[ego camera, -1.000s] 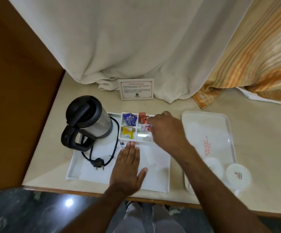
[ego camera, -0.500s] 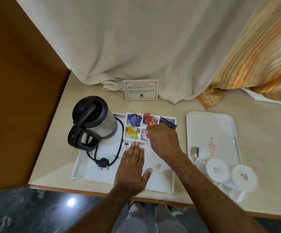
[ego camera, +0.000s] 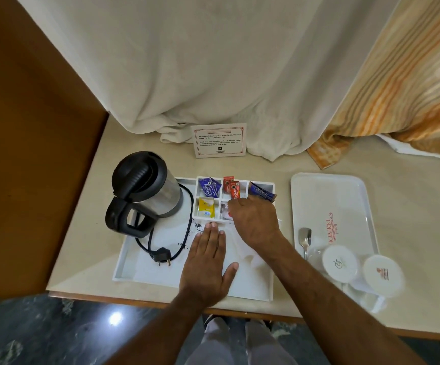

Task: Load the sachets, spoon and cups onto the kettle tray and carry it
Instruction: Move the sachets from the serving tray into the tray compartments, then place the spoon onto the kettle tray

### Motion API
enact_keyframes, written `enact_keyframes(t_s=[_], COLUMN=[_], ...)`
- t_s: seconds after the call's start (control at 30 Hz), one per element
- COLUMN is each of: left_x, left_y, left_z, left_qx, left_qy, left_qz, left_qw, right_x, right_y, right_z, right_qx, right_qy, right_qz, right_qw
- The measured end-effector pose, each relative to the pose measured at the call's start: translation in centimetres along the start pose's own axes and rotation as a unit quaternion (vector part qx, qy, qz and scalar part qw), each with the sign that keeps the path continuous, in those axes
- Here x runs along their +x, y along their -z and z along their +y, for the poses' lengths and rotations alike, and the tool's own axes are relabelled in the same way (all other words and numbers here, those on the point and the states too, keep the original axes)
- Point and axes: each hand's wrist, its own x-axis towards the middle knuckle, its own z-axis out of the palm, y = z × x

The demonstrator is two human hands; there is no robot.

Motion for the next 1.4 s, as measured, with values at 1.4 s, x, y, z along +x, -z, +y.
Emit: enact_keyframes(t_s=[1.4], left_x=[-0.1], left_y=[-0.8], left_z=[-0.2], left_qx=[-0.003], left_qy=[-0.005], left_qz=[0.004], left_qw=[1.000], right_x=[-7.4], right_y=[3.6], right_z=[8.2], right_qx=[0.083], right_qy=[-0.313], right_qz=[0.002], right_qw=[0.946])
